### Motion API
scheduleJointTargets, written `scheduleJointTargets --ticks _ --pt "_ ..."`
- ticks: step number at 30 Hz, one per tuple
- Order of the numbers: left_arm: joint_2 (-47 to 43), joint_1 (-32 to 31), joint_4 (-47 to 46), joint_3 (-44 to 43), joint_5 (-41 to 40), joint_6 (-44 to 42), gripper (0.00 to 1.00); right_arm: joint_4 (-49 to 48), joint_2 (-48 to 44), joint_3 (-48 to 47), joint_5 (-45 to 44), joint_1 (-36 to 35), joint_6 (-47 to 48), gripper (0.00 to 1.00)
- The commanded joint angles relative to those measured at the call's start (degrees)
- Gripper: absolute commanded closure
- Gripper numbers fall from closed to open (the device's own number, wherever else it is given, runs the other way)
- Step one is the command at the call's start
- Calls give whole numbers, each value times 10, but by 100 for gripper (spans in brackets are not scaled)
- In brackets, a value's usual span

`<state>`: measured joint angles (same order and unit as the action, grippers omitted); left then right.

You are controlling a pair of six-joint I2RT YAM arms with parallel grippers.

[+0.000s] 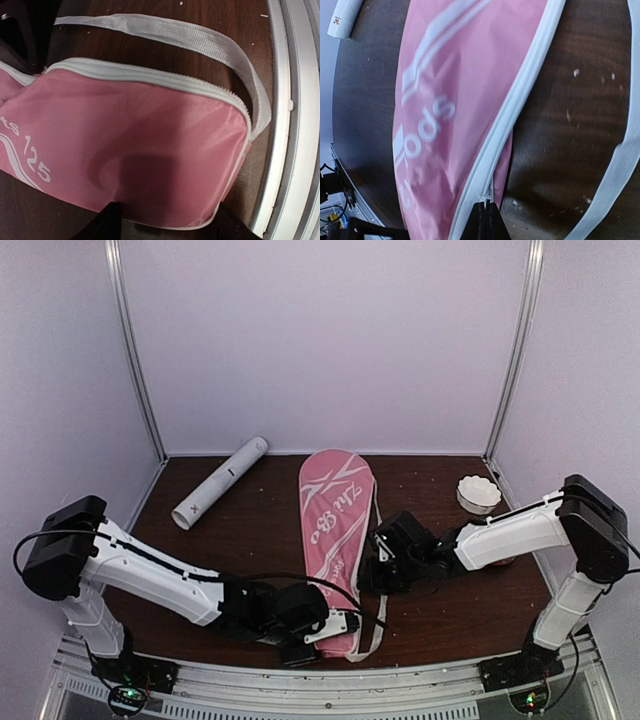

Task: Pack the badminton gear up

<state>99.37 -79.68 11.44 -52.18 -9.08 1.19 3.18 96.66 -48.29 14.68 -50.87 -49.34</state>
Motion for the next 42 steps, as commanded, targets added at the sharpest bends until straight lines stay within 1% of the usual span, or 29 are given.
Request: scheduleJointTargets --ticks 1,2,4,7,10,16,19,24,31,36,42 --pt "-6 22 -1 12 -49 12 34 20 -31 46 15 -13 -13 100" --pt "-19 20 -15 21 -48 11 31 26 -35 48 6 -9 -7 100" --pt "-49 16 -46 43 -49 7 29 28 -33 48 8 5 4 100" --pt "-80 -9 -105 75 -58 -23 26 28 -32 42 16 16 15 100" --pt "-76 -16 -138 79 -44 -27 24 28 -36 33 21 16 16 100" --pt "-38 -28 -262 113 -29 -111 22 28 -44 39 16 18 12 100" --pt "0 -28 -293 109 -14 -128 24 5 -45 57 20 18 -2 100" --pt "44 -27 -334 103 -39 -113 32 -31 -52 79 38 13 -44 100" --pt "75 -21 -348 91 -74 -65 42 -25 -101 120 24 -28 -97 100" --pt "83 -15 -346 91 -81 -46 45 -15 -148 151 7 -66 -136 100" --pt "93 -6 -352 95 -84 -22 47 24 -203 173 -16 -118 -165 100"
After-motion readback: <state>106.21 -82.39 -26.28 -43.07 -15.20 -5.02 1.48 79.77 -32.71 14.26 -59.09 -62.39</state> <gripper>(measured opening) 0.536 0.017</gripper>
